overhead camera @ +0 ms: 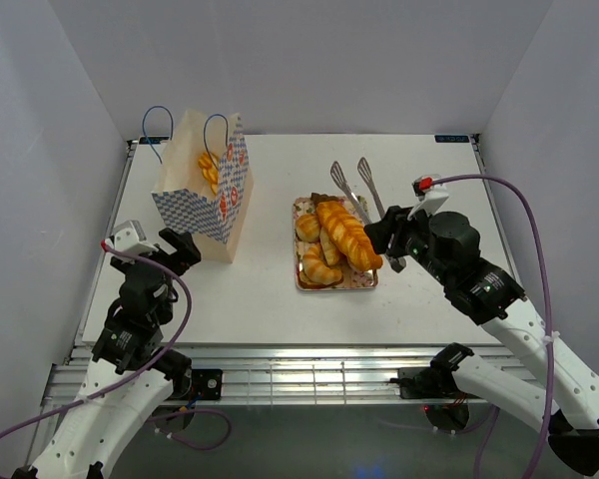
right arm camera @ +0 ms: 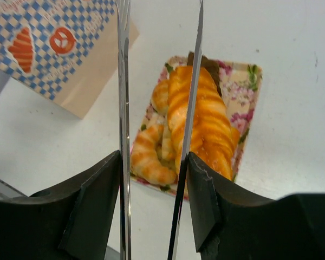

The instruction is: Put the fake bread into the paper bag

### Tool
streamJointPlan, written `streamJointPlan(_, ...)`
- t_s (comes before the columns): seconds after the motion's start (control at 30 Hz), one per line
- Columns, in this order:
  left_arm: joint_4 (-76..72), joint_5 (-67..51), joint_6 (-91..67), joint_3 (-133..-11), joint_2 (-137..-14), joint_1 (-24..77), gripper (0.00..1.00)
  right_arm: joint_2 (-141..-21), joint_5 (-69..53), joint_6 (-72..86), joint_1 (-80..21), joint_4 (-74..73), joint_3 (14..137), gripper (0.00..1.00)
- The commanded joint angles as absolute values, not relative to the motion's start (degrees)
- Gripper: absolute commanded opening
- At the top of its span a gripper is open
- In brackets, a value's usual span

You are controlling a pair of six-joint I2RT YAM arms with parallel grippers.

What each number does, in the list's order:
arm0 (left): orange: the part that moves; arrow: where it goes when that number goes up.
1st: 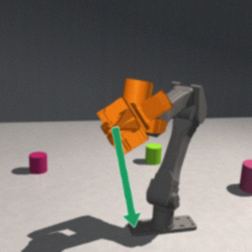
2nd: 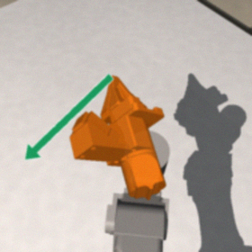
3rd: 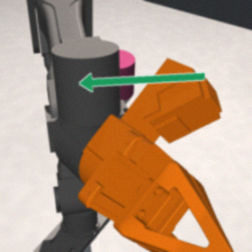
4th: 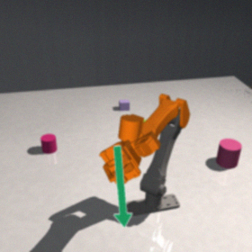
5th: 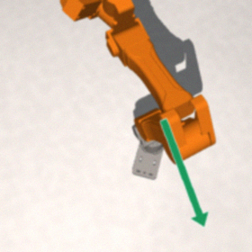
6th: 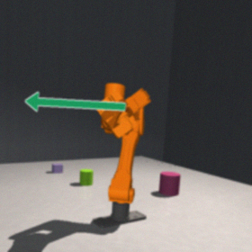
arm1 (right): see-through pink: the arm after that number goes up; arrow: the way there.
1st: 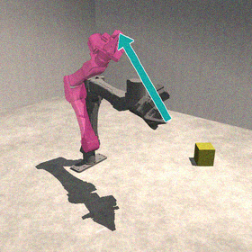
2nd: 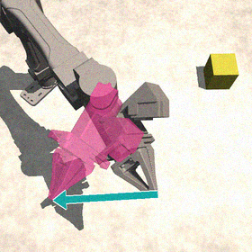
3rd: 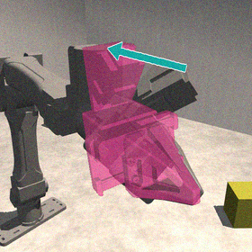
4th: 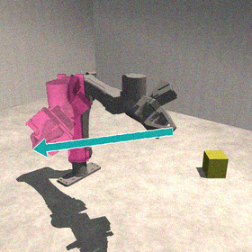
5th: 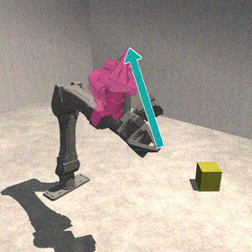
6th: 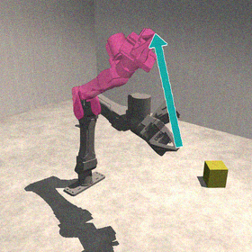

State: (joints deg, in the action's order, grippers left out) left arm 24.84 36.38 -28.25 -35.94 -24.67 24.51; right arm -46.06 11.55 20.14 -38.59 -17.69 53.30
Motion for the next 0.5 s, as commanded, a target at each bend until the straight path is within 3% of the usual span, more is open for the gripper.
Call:
streamJointPlan(0.0,24.34,35.25,-27.51,-36.04,-25.05,24.61,0.98,-44.56,13.18,19.52,-38.41,-24.93,52.56,0.56)
streamJointPlan(0.27,24.17,34.45,-27.33,-36.04,-25.23,24.61,0.98,-44.47,9.32,18.28,-39.11,-31.9,53.7,0.55)
streamJointPlan(0.47,24.08,34.45,-27.25,-35.95,-24.0,24.61,0.98,-47.02,13.16,16.96,-42.53,-37.43,55.46,0.56)
